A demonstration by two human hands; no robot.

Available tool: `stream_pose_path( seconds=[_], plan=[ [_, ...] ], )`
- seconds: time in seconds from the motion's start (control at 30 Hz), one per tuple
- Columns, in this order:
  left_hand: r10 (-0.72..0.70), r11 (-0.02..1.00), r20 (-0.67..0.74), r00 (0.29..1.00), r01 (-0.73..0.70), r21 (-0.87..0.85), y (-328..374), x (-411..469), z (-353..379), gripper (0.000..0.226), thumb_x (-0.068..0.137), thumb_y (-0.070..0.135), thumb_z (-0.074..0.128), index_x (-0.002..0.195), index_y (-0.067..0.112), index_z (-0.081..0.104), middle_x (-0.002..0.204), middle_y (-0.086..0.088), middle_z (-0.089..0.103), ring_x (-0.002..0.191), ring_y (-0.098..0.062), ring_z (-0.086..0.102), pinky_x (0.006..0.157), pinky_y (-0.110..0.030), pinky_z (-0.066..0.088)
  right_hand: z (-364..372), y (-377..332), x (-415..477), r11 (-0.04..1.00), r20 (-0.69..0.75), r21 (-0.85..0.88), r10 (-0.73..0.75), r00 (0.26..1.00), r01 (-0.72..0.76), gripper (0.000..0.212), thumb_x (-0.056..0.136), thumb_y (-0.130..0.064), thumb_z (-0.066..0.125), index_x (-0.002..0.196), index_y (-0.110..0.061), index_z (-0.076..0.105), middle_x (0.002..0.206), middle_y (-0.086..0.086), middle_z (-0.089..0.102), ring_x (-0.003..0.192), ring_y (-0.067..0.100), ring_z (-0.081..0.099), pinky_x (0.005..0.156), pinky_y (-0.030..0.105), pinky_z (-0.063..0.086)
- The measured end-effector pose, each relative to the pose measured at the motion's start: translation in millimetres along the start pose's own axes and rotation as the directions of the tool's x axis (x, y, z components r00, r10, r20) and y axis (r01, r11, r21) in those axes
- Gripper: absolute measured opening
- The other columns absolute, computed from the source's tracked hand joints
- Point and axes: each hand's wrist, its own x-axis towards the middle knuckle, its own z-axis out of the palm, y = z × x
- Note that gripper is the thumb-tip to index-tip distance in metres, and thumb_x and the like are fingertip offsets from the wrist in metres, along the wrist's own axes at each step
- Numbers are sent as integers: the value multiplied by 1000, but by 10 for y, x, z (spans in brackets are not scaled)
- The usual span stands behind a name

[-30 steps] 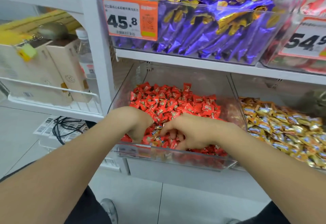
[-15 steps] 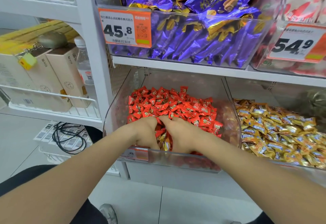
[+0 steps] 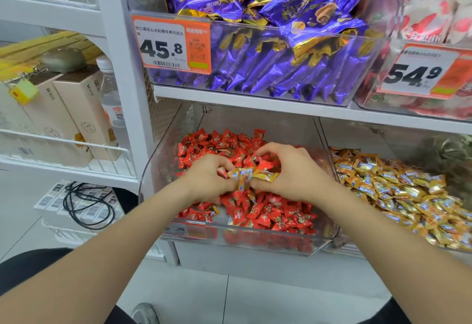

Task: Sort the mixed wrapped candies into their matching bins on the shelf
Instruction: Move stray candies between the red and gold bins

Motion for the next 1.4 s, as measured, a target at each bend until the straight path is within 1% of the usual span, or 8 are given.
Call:
stream_pose_path(
  seconds=[0.1,0.27,0.43,0.63,0.83,0.97,1.17,1.4],
  plan=[
    [134,910,-36,990,-109,399,-52,11,31,32,88,38,81,112,20,70,102,1,63,86,-17,52,73,-31,40,-43,2,-39,994,-71,-101,-50,996,42,47,81,-53,84,122,-34,73,117,-8,73,114,21,67,97,40,54],
    [252,788,-90,964,-150,598,-35,-29,71,25,93,48,72,99,23,74,88,3,63,91,-27,62,80,-41,54,-95,59,-38,989,28,-147,-13,1000,17,37,89,-57,76,122,-38,75,124,-8,74,115,27,68,96,46,57],
    [336,749,-112,935,-193,633,-56,-11,81,29,94,55,68,116,37,74,101,3,61,106,-29,52,89,-43,45,-145,96,-27,999,71,-30,-29,997,31,33,101,-46,66,85,-19,76,70,3,70,69,20,65,74,41,56],
    [366,827,-92,926,-278,489,-9,35,149,28,86,46,82,107,29,74,83,14,66,79,-11,65,75,-36,54,-245,-4,-9,994,57,75,75,996,-79,34,98,-23,53,79,-10,78,51,-1,61,48,7,52,54,25,45],
    [353,852,-42,935,-302,428,32,60,140,17,89,38,81,85,32,66,75,15,68,68,-2,63,69,-38,59,-199,-121,-75,994,58,109,-20,998,13,45,88,-3,45,90,-28,83,80,-7,74,67,13,70,67,34,59],
    [315,896,-89,945,-265,357,55,46,25,16,95,20,67,82,25,58,72,9,67,63,-4,61,61,-37,53,-115,-221,-112,992,148,42,-125,981,120,35,84,-24,52,100,-36,81,68,-14,70,63,5,64,72,35,60],
    [278,953,-129,952,-256,162,140,-70,-173,21,81,8,70,87,22,56,75,-1,68,52,-9,57,52,-32,50,22,-218,-147,911,355,-305,-160,921,276,69,80,-55,77,143,-39,56,120,-9,49,114,19,58,86,43,55],
    [266,808,148,952,-304,504,46,-83,-120,17,88,15,65,103,20,60,92,5,50,88,-11,42,70,-23,33,100,-212,-13,914,355,-327,-117,927,240,38,82,-49,84,111,-30,67,100,-9,63,101,23,64,78,38,52]
  ],
)
